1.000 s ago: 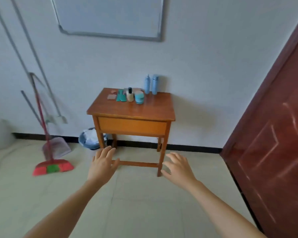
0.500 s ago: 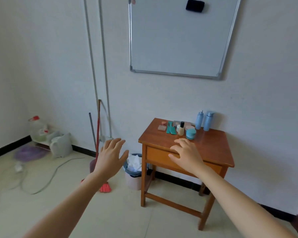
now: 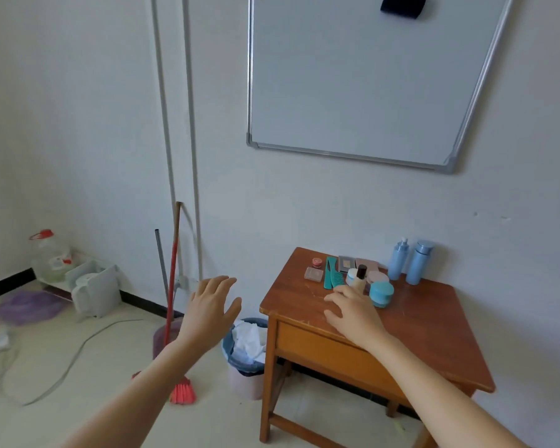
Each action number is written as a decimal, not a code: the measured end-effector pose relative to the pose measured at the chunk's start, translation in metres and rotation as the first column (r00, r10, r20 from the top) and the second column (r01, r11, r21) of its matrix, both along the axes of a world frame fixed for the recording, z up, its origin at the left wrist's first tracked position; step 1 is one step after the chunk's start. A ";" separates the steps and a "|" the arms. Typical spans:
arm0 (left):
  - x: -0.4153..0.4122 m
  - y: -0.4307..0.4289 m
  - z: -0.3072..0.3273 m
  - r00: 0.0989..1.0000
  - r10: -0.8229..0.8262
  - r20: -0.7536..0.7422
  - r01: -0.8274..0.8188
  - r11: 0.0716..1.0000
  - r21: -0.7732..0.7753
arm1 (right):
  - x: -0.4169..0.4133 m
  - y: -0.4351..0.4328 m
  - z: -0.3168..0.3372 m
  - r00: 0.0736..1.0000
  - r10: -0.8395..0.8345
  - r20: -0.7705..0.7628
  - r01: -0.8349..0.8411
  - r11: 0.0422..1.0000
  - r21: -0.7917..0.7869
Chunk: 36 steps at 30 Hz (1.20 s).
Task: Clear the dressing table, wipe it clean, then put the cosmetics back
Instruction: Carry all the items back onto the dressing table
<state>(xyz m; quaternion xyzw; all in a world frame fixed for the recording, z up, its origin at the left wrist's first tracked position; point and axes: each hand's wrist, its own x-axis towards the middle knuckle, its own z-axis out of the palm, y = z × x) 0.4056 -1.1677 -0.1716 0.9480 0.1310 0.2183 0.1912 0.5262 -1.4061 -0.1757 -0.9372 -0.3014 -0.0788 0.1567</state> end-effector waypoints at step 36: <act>0.351 0.107 -0.138 0.773 -0.461 -0.435 0.445 0.884 -0.146 | 0.220 0.133 -0.142 0.788 -0.482 -0.384 0.488 0.868 -0.087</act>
